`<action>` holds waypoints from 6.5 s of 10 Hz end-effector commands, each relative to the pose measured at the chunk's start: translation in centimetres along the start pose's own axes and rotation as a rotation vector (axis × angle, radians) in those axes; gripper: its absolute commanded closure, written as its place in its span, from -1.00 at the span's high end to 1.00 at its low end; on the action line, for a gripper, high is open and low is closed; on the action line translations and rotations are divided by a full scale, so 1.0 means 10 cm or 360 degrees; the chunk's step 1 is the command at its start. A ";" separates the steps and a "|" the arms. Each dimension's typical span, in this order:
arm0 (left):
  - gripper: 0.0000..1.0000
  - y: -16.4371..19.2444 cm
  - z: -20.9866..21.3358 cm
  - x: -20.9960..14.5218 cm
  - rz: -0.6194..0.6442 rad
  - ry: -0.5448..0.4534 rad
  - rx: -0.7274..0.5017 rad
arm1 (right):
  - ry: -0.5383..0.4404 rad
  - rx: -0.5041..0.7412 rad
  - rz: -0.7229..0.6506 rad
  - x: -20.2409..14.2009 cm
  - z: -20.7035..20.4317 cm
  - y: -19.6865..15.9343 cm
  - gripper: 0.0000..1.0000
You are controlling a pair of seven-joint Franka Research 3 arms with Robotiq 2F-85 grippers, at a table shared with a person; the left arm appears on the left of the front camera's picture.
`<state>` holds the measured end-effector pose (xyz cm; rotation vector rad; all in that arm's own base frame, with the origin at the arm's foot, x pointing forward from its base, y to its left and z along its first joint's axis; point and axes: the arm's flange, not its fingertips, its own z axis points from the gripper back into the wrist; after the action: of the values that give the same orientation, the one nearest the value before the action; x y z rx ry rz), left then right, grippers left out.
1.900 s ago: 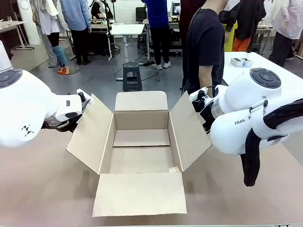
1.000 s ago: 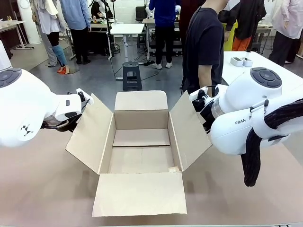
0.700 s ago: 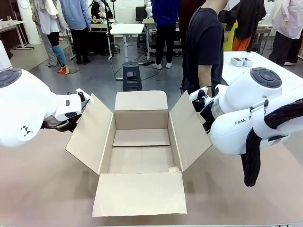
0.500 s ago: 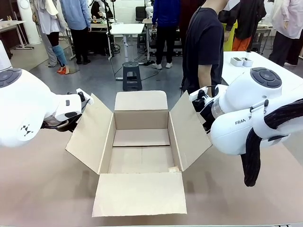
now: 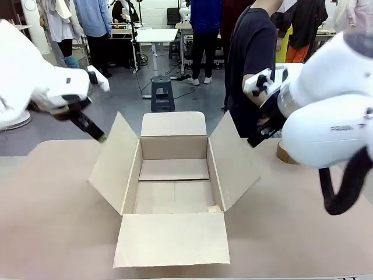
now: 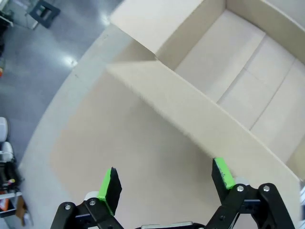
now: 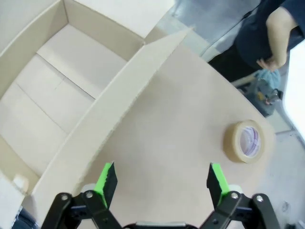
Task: Wrap the clocks to prevent damage.
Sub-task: Open the side flaps of the Package Box.
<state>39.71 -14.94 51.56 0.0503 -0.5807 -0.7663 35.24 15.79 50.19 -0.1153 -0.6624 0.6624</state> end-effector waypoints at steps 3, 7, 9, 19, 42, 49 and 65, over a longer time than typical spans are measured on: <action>1.00 -0.06 0.82 0.30 -0.0106 0.0025 0.0152 | 0.0073 -0.0358 0.0026 0.47 1.13 0.45 1.00; 1.00 -0.02 0.83 0.30 -0.0104 0.0003 0.0107 | 0.0034 -0.0291 0.0041 0.37 1.13 0.37 1.00; 1.00 -0.02 0.83 0.30 -0.0104 0.0003 0.0107 | 0.0034 -0.0291 0.0041 0.37 1.13 0.37 1.00; 1.00 1.43 1.20 -0.32 -0.0169 -0.0888 -0.0866 | -0.0745 0.0646 -0.0050 -0.51 1.43 -1.11 1.00; -1.00 1.77 1.25 -0.72 -0.0145 -0.0817 -0.0909 | -0.0591 0.0570 -0.0105 -0.74 1.62 -1.40 -1.00; -1.00 1.77 1.22 -0.75 -0.0142 -0.0860 -0.0901 | -0.0619 0.0569 -0.0073 -0.75 1.59 -1.38 -1.00; -0.99 0.26 0.01 0.37 -0.0336 0.0467 -0.0471 | 0.0459 0.0188 0.0010 0.63 -0.11 0.13 -0.98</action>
<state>43.52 -15.72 53.30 -0.0457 -0.1765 -1.0078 39.03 20.87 51.88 -0.1017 -0.3365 0.6776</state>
